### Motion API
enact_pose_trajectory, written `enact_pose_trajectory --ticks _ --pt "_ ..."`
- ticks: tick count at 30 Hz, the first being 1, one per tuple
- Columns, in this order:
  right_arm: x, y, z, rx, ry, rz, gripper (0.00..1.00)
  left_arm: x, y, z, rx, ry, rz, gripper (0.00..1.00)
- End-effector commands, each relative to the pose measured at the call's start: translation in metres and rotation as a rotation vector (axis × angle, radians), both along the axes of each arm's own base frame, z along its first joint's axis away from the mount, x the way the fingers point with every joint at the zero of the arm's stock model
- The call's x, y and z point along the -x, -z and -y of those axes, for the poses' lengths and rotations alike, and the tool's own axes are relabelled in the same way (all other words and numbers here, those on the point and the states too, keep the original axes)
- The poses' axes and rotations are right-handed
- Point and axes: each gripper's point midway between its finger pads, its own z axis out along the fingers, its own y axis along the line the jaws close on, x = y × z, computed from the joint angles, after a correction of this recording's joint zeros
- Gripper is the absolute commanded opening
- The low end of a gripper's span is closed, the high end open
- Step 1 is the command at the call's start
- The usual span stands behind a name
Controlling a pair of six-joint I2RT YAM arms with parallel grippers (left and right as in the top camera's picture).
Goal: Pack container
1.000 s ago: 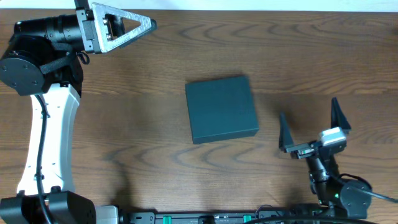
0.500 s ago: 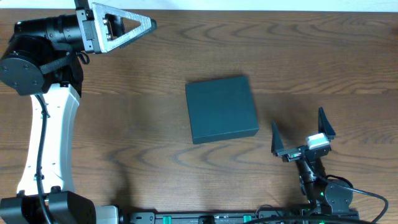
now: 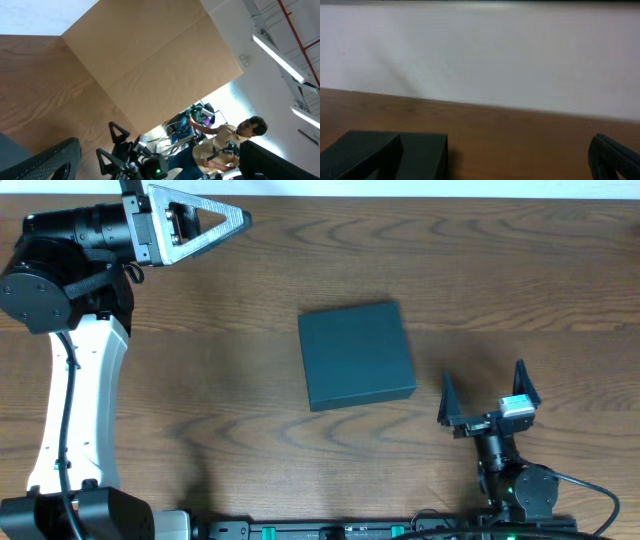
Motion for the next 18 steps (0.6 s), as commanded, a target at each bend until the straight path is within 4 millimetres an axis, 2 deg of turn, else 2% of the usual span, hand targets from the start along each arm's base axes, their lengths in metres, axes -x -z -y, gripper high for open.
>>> enact_pose_trajectory --ticks 1,7,15,18 --pt "0.001 0.006 0.004 -0.080 0.022 -0.015 0.99 0.002 -0.003 -0.001 0.003 -0.001 -0.042 0.98" --pt "0.000 0.015 0.004 -0.078 0.023 -0.051 0.99 0.002 -0.003 -0.001 0.003 -0.001 -0.042 0.98" --pt "0.000 0.044 0.004 -0.063 0.031 -0.168 0.99 0.002 -0.003 -0.001 0.003 -0.001 -0.043 0.99" --pt "0.000 0.046 0.007 -0.063 0.048 -0.175 0.99 0.002 -0.003 -0.001 0.003 -0.001 -0.042 0.99"
